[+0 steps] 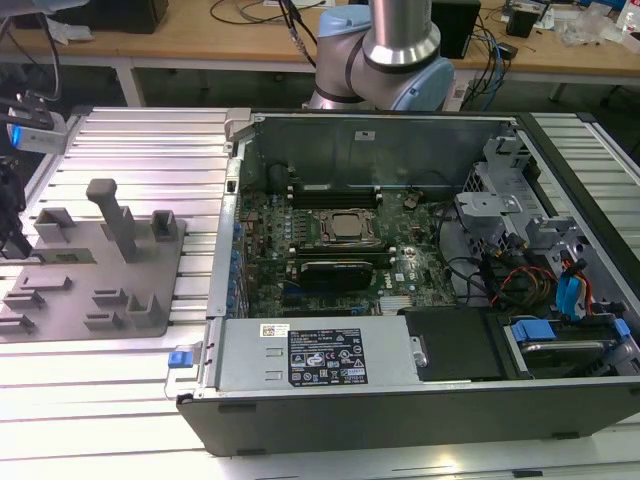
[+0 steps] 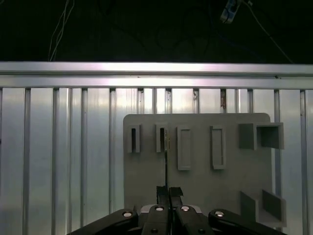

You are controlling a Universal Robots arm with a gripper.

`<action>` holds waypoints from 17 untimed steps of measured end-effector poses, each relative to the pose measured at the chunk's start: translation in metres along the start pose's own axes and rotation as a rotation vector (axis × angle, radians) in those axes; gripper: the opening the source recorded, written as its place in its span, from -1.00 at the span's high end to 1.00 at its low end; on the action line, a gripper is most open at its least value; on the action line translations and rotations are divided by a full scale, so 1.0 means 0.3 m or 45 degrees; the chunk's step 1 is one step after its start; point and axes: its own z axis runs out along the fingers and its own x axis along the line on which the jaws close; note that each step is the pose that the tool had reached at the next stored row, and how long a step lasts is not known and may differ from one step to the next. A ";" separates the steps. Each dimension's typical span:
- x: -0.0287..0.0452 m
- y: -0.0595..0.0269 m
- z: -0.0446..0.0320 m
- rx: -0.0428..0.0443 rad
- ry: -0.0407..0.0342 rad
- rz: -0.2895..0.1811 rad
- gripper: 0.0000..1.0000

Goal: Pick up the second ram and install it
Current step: 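Pick up the second ram and move it above second insertion slot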

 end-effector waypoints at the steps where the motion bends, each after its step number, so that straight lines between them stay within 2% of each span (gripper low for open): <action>1: 0.000 0.000 -0.004 0.000 0.0000 0.000 0.82; 3: 0.000 0.001 -0.014 0.000 0.0000 0.000 0.82; 8: -0.001 0.003 -0.066 0.000 0.0000 0.000 0.82; 15: -0.002 0.005 -0.106 0.000 0.0000 0.000 0.82; 17: -0.002 0.006 -0.125 0.000 0.0000 0.000 0.82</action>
